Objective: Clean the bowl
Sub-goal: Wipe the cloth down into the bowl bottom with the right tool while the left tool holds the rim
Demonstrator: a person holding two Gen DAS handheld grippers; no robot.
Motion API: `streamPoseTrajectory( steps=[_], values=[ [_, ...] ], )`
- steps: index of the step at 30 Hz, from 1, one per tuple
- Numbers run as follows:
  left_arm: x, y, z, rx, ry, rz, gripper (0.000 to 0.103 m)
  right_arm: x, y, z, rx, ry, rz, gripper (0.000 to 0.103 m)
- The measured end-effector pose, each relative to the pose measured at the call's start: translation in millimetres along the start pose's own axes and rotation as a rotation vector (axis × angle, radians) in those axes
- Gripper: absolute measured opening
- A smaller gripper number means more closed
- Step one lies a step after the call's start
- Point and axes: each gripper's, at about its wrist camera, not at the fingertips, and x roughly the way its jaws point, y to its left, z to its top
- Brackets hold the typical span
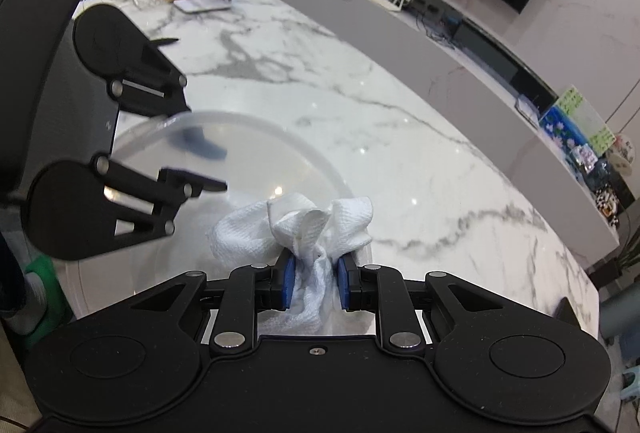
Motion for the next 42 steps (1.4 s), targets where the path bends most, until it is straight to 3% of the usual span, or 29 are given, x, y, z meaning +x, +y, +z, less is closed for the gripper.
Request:
streamPoseTrajectory(
  steps=[18,42],
  values=[
    [-5,1,-3,-0.026,0.017,0.024,0.017,-13,15,-13,-0.008,0.117,0.11,0.019],
    [-8,1,-13,-0.063,0.036,0.002,0.017,-2,24,9,-0.026,0.01,-0.05,0.018]
  ],
)
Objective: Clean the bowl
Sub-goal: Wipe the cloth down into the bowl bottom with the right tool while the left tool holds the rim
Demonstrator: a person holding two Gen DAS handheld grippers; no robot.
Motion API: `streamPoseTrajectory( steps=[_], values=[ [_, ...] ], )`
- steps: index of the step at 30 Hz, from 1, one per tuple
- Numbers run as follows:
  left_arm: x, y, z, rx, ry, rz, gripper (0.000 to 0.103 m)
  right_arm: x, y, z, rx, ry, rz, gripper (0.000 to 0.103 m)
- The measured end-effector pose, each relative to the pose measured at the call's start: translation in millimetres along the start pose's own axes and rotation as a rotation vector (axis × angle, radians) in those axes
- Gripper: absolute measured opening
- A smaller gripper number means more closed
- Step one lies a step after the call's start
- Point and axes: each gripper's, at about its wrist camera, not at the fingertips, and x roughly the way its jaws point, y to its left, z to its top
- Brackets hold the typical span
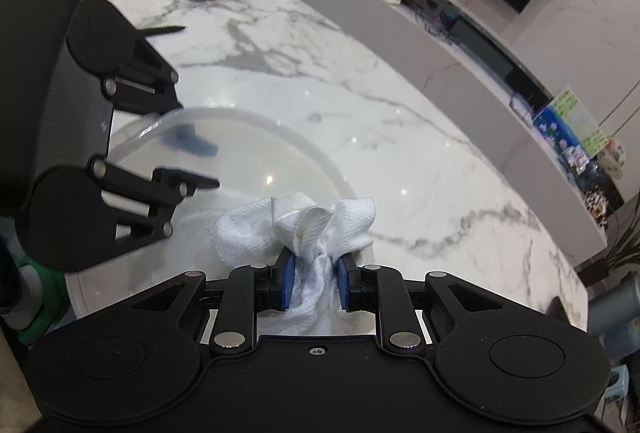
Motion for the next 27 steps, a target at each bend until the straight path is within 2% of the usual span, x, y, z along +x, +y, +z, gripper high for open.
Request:
streamPoseTrajectory(
  steps=[11,20,27],
  values=[
    [1.5,-1.3,1.1,-0.019,0.008,-0.021,0.017,-1.6,2.6,6.8,-0.011,-0.04,0.009,0.018],
    [3.6,1.6,0.0,-0.047,0.029,-0.022,0.017,3.9,0.3,-0.3,-0.016,0.035,0.007,0.018],
    [9.2,6.0,-0.3,-0.098,0.066,-0.037,0.021,5.3,0.4,-0.9,0.015,0.058,0.03,0.018]
  ],
)
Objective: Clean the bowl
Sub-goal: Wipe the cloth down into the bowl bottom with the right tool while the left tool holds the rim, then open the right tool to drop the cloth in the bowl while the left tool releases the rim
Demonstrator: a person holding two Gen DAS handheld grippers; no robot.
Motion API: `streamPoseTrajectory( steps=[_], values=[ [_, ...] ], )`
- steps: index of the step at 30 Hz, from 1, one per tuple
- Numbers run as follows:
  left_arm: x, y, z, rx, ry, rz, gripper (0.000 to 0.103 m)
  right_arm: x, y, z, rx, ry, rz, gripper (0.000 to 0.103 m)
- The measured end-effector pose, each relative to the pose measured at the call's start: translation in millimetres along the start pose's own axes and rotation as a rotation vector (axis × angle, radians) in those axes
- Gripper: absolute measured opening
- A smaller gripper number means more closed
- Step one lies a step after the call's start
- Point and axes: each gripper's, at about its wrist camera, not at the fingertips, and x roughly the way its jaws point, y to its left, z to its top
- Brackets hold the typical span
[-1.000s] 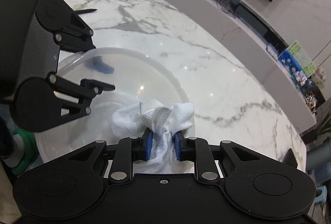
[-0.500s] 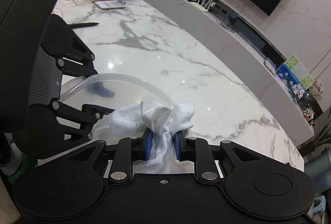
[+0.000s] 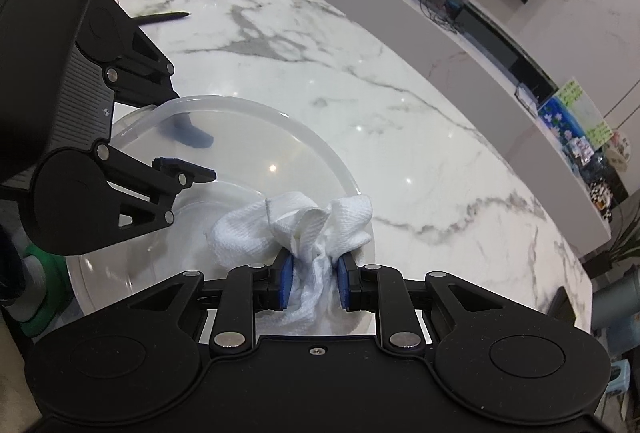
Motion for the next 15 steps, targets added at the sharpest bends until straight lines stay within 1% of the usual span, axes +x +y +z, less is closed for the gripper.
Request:
streamPoseTrajectory(
  steps=[1,2,3,7,8,11,13,15],
  values=[
    [3,4,0,-0.039,0.022,-0.036,0.023,0,0,0,0.004,0.002,0.005,0.018],
    [5,10,0,-0.091,0.04,-0.088,0.025,1,0,0,0.008,0.003,0.009,0.018],
    [5,15,0,-0.141,0.042,-0.125,0.025,1,0,0,0.012,0.004,0.014,0.018],
    [3,29,1,-0.236,0.043,-0.169,0.033,0,0,-1,0.025,0.006,0.026,0.019],
    [4,32,1,-0.262,0.048,-0.183,0.034,0,0,-1,0.027,0.007,0.026,0.019],
    [4,37,0,-0.298,0.051,-0.209,0.034,0,-1,-2,0.034,0.011,0.029,0.02],
    [4,39,0,-0.315,0.058,-0.219,0.035,0,-2,-1,0.049,0.013,0.037,0.025],
    [5,41,0,-0.328,0.066,-0.221,0.039,0,-2,-1,0.069,0.014,0.048,0.033]
  ],
)
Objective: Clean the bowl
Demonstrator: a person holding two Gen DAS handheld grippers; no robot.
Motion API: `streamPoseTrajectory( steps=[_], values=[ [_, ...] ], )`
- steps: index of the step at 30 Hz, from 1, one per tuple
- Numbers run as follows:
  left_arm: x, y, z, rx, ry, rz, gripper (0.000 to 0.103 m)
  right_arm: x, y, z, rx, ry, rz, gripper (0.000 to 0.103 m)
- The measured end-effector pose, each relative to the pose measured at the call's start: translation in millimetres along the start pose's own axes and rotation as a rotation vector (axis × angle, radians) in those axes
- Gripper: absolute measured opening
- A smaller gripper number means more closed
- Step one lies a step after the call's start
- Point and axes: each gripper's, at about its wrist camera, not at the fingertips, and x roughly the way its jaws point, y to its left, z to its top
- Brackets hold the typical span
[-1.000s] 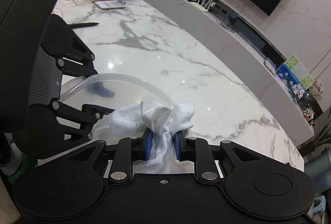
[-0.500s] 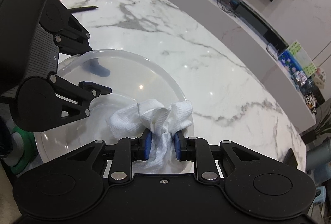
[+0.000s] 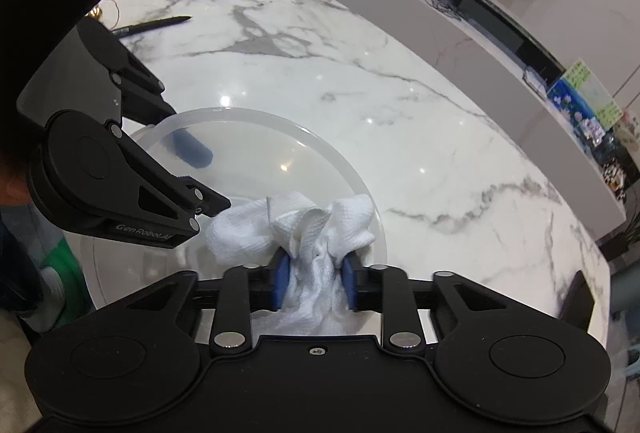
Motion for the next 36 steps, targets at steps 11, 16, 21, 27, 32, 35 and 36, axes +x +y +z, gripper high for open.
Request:
streamPoseTrajectory(
  steps=[11,16,21,27,32,35,36],
  values=[
    [-8,19,6,-0.141,0.024,-0.089,0.04,-5,-15,4,0.159,0.004,0.103,0.048],
    [-18,26,9,-0.205,0.012,-0.127,0.046,-14,-27,5,0.262,-0.013,0.166,0.052],
    [-27,25,10,-0.221,0.008,-0.13,0.048,-20,-33,8,0.327,-0.016,0.184,0.054],
    [-38,23,10,-0.249,0.005,-0.14,0.049,-29,-33,9,0.348,-0.038,0.169,0.059],
    [-47,24,9,-0.271,-0.02,-0.148,0.05,-33,-35,8,0.373,-0.039,0.146,0.06],
    [-53,22,9,-0.274,-0.03,-0.146,0.051,-36,-36,7,0.398,-0.034,0.125,0.065],
    [-55,21,9,-0.272,-0.033,-0.141,0.051,-38,-37,7,0.404,-0.037,0.118,0.066]
  ],
)
